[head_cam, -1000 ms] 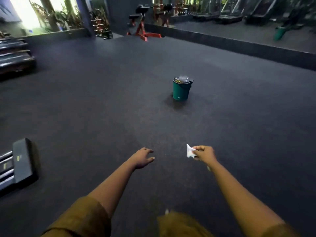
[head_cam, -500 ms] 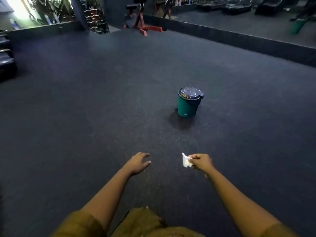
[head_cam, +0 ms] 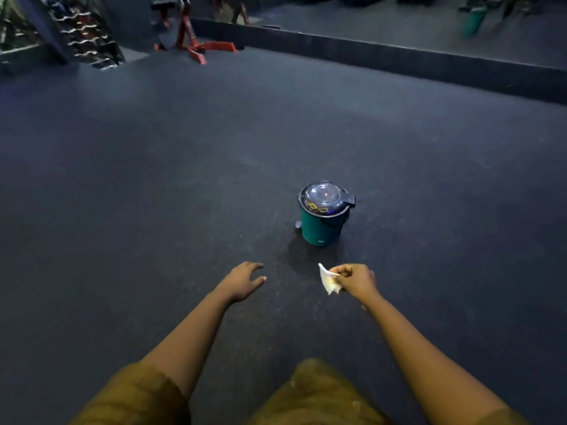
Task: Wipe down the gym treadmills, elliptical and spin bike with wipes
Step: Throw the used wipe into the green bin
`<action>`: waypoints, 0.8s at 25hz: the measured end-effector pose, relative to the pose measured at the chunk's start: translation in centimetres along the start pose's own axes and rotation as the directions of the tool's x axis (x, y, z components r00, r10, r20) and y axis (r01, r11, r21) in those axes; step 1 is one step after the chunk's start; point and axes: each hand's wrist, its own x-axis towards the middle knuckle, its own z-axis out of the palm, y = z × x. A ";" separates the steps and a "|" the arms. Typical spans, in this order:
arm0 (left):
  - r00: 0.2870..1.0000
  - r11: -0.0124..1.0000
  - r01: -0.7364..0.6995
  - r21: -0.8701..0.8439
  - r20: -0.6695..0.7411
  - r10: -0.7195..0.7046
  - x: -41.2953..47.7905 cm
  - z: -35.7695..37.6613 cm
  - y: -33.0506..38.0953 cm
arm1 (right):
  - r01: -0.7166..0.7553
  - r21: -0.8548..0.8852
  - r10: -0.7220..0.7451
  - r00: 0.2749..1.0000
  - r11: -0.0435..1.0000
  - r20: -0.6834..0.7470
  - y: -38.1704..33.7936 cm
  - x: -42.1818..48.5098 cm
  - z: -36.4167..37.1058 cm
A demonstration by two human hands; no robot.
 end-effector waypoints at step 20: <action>0.875 0.883 -0.411 0.225 0.370 0.313 58.5 -26.4 -1.2 | -0.206 -0.017 0.196 0.949 0.978 -0.247 -23.6 48.4 4.6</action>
